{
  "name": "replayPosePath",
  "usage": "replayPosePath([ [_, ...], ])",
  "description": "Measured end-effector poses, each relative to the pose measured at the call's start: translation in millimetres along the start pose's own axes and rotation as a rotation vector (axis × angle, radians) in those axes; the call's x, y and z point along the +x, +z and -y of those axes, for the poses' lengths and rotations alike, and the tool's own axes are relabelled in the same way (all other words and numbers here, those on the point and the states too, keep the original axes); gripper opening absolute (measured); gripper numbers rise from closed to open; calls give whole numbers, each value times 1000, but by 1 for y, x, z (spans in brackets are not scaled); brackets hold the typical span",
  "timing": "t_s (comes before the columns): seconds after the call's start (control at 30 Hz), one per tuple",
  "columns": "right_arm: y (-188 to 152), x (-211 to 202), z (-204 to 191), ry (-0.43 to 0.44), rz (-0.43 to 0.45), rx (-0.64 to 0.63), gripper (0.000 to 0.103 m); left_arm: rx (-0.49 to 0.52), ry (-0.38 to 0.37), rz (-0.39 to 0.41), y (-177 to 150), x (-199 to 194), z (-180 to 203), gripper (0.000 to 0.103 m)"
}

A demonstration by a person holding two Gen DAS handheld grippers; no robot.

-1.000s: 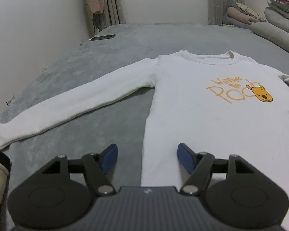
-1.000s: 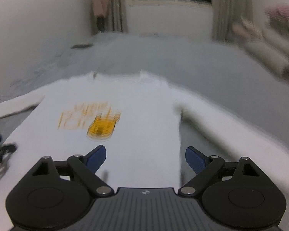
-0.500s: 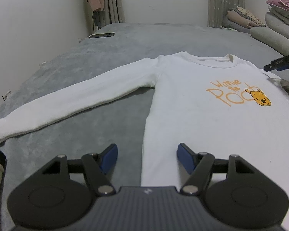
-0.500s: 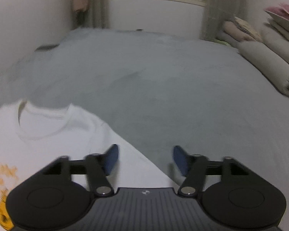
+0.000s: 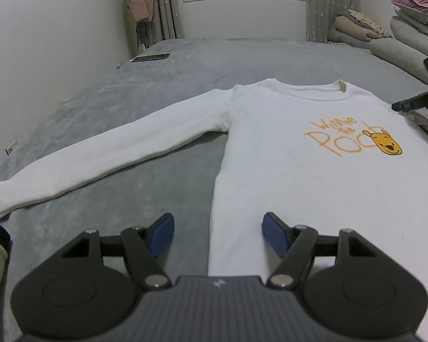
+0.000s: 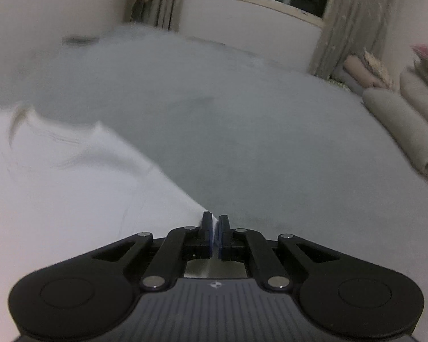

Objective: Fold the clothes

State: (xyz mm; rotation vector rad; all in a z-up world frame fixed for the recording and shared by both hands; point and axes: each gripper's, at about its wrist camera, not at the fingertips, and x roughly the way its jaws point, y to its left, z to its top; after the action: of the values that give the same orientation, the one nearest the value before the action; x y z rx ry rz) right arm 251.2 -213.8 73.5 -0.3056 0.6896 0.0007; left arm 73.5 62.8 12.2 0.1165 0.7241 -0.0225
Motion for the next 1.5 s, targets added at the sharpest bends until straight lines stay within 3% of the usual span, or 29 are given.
replayPosePath([
  [0.07,-2,-2,-6,-35,4,-25,2,1,0,1,0,0,0,67],
  [0.13,1,-13,-2,-72,18,-5,14,1,0,2,0,0,0,67],
  [0.17,3,-24,3,-96,47,35,16,1,0,2,0,0,0,67],
  [0.2,3,-35,10,-85,76,92,22,1,0,2,0,0,0,67],
  [0.27,-1,-55,21,29,90,197,21,2,0,3,0,0,0,67],
  [0.33,-9,-69,19,95,81,198,21,2,0,4,-1,-1,-1,67],
  [0.4,-23,-72,9,112,32,119,21,2,0,4,-1,-1,-1,67],
  [0.47,-41,-67,0,64,1,10,17,2,0,5,-1,-1,-1,67],
  [0.53,-53,-63,4,-50,-5,-41,18,3,0,5,-1,-1,-1,67],
  [0.57,-52,-61,11,-110,-21,-20,18,2,0,5,-1,-1,-1,67],
  [0.73,-46,-73,36,-178,-41,69,21,-3,-3,2,0,-1,-1,67],
  [0.87,-51,-94,29,34,28,198,21,-7,-5,0,0,-1,-2,67],
  [0.93,-56,-91,24,64,4,207,21,-9,-6,-1,0,-1,-2,67],
  [1.1,-77,-81,33,-103,-66,37,22,-14,-9,-4,1,-1,-2,68],
  [1.23,-82,-87,61,-200,-120,101,24,-14,-7,-4,1,-1,-2,68],
  [1.33,-74,-105,50,-171,-59,122,24,-16,-6,-4,1,-1,-2,68],
  [1.43,-62,-121,40,-52,29,207,24,-15,-6,-2,1,-1,-1,68],
  [1.5,-58,-116,34,30,11,245,24,-15,-6,-1,0,-1,-1,68],
])
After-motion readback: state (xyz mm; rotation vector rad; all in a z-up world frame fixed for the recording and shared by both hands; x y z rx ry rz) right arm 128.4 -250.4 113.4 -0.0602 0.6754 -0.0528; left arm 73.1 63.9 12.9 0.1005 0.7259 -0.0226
